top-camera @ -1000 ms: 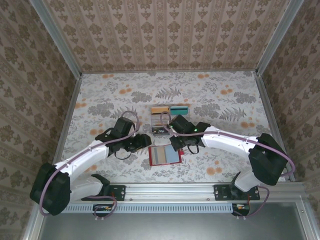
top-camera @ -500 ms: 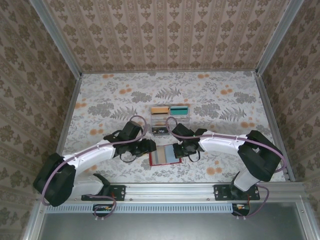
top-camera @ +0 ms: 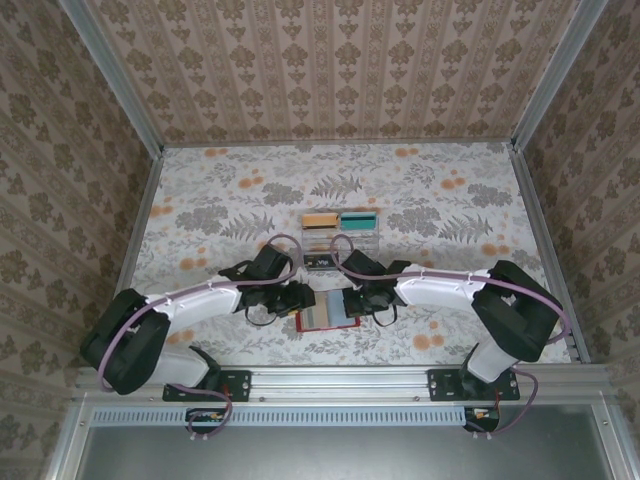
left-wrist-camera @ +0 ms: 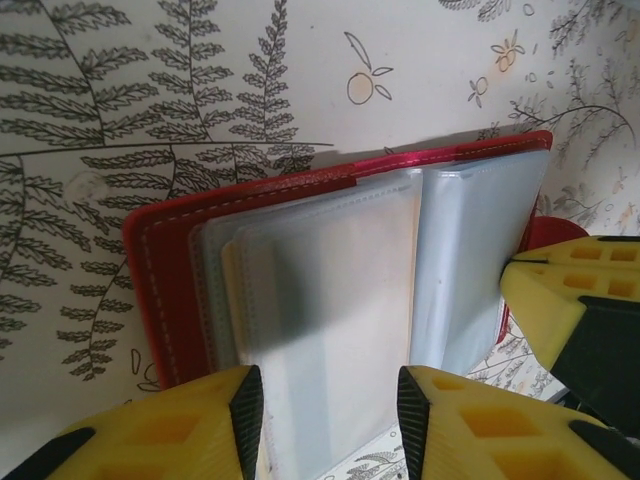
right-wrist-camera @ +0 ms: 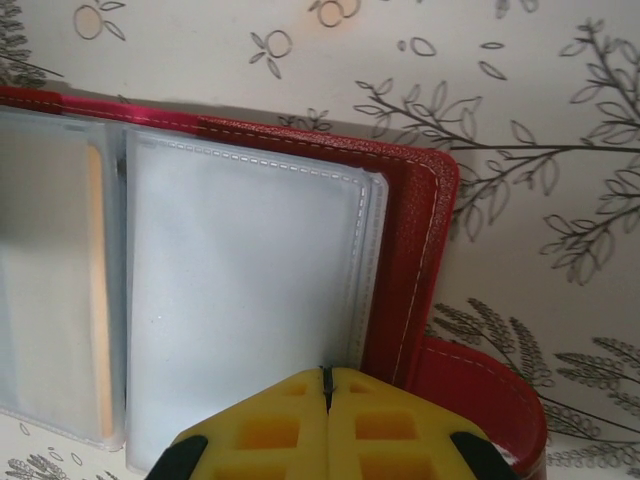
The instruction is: Take the credit cards out of the card holder
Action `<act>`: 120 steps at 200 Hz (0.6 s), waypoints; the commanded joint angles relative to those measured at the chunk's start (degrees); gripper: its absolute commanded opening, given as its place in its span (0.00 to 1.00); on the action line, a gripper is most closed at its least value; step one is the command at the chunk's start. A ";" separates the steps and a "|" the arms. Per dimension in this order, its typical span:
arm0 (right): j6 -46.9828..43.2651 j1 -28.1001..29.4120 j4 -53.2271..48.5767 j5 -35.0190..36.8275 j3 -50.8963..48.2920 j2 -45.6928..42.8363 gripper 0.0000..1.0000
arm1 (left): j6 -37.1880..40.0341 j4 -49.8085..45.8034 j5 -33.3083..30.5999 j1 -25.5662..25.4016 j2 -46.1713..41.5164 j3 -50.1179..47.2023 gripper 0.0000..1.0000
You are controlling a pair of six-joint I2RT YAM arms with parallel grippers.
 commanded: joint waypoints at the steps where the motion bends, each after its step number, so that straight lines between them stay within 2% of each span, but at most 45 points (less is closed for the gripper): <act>1: 1.64 0.96 -0.96 -0.63 -0.80 2.41 0.06 | 0.83 0.34 0.85 -0.45 1.36 0.00 0.42; 51: 1.36 1.00 -1.38 -0.29 -0.54 2.47 0.07 | 1.93 -2.35 0.20 -0.62 3.41 1.37 0.41; 120: 1.19 1.04 -1.51 -0.41 -0.27 3.05 0.07 | 2.28 0.31 2.60 -1.41 4.99 2.35 0.45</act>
